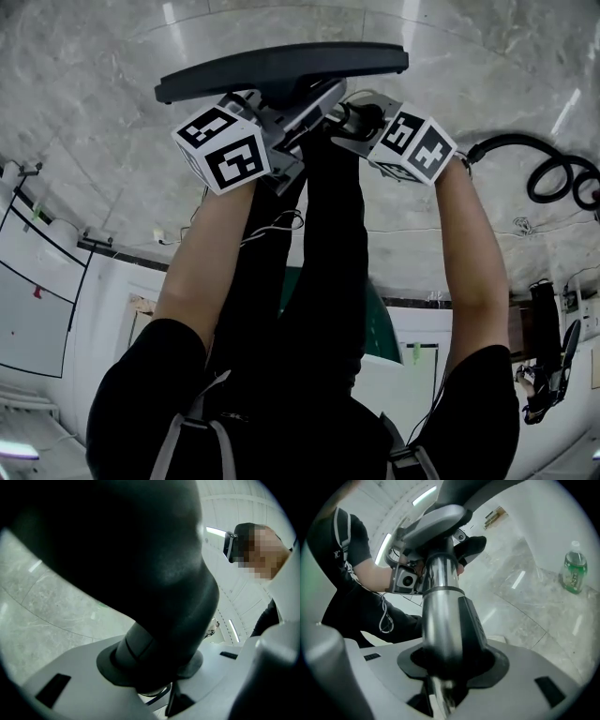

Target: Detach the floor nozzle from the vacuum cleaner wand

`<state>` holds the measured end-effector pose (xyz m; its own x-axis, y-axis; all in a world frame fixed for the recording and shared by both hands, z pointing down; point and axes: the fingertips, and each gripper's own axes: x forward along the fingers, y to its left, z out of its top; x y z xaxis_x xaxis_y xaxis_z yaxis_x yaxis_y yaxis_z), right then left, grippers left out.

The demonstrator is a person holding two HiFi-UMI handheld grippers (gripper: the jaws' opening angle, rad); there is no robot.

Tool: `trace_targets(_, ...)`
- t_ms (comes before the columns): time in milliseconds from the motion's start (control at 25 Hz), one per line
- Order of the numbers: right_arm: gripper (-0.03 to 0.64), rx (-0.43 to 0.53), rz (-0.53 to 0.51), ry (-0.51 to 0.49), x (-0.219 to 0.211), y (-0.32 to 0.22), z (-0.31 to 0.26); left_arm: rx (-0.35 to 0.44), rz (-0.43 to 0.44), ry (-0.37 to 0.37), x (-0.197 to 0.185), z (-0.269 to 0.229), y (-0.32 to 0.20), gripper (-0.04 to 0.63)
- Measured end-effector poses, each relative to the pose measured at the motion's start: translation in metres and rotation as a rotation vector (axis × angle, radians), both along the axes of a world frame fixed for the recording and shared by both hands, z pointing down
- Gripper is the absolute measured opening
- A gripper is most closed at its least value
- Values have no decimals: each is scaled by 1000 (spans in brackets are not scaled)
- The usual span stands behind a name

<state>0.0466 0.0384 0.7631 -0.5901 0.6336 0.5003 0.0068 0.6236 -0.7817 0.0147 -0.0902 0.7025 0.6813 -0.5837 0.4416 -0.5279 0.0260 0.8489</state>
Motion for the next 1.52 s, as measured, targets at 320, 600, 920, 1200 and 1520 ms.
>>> trace_targets(320,173,199,144,41,-15,-10,11,11,37,-50,6,-3,-2,135)
trace_targets(600,164,-104,-32,-90,-4,9,-31,165,293,71,22,-40,4,133)
trace_targets(920,155,-248,-53,-126,4,9,-59,136,273,162,28,-57,-3,133)
trace_targets(1200,149,460,401,246,-39,-47,6,-18,-10,-108,-27,-12,-38,126)
trace_targets(1520,118,337,465,94,-72,-30,-15,179,189,-144,-20,-47,-42,116)
